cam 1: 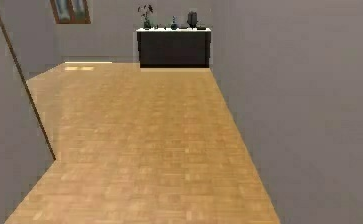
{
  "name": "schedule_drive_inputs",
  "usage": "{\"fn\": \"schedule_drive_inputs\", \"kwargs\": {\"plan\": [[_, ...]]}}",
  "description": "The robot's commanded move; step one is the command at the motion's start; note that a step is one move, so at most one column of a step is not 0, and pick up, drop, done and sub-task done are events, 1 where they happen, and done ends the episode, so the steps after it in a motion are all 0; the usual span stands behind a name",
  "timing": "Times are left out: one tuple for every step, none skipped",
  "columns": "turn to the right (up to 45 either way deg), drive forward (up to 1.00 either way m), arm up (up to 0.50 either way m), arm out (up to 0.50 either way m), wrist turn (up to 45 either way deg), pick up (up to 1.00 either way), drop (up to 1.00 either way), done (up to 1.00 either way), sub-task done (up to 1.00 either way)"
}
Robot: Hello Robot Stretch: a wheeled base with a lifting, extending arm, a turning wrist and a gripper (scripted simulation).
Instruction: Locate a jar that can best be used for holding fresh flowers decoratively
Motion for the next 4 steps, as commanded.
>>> {"fn": "schedule_drive_inputs", "kwargs": {"plan": [[0.0, 1.0, 0.0, 0.0, 0.0, 0.0, 0.0, 0.0, 0.0], [0.0, 1.0, 0.0, 0.0, 0.0, 0.0, 0.0, 0.0, 0.0], [0.0, 1.0, 0.0, 0.0, 0.0, 0.0, 0.0, 0.0, 0.0], [0.0, 1.0, 0.0, 0.0, 0.0, 0.0, 0.0, 0.0, 0.0]]}}
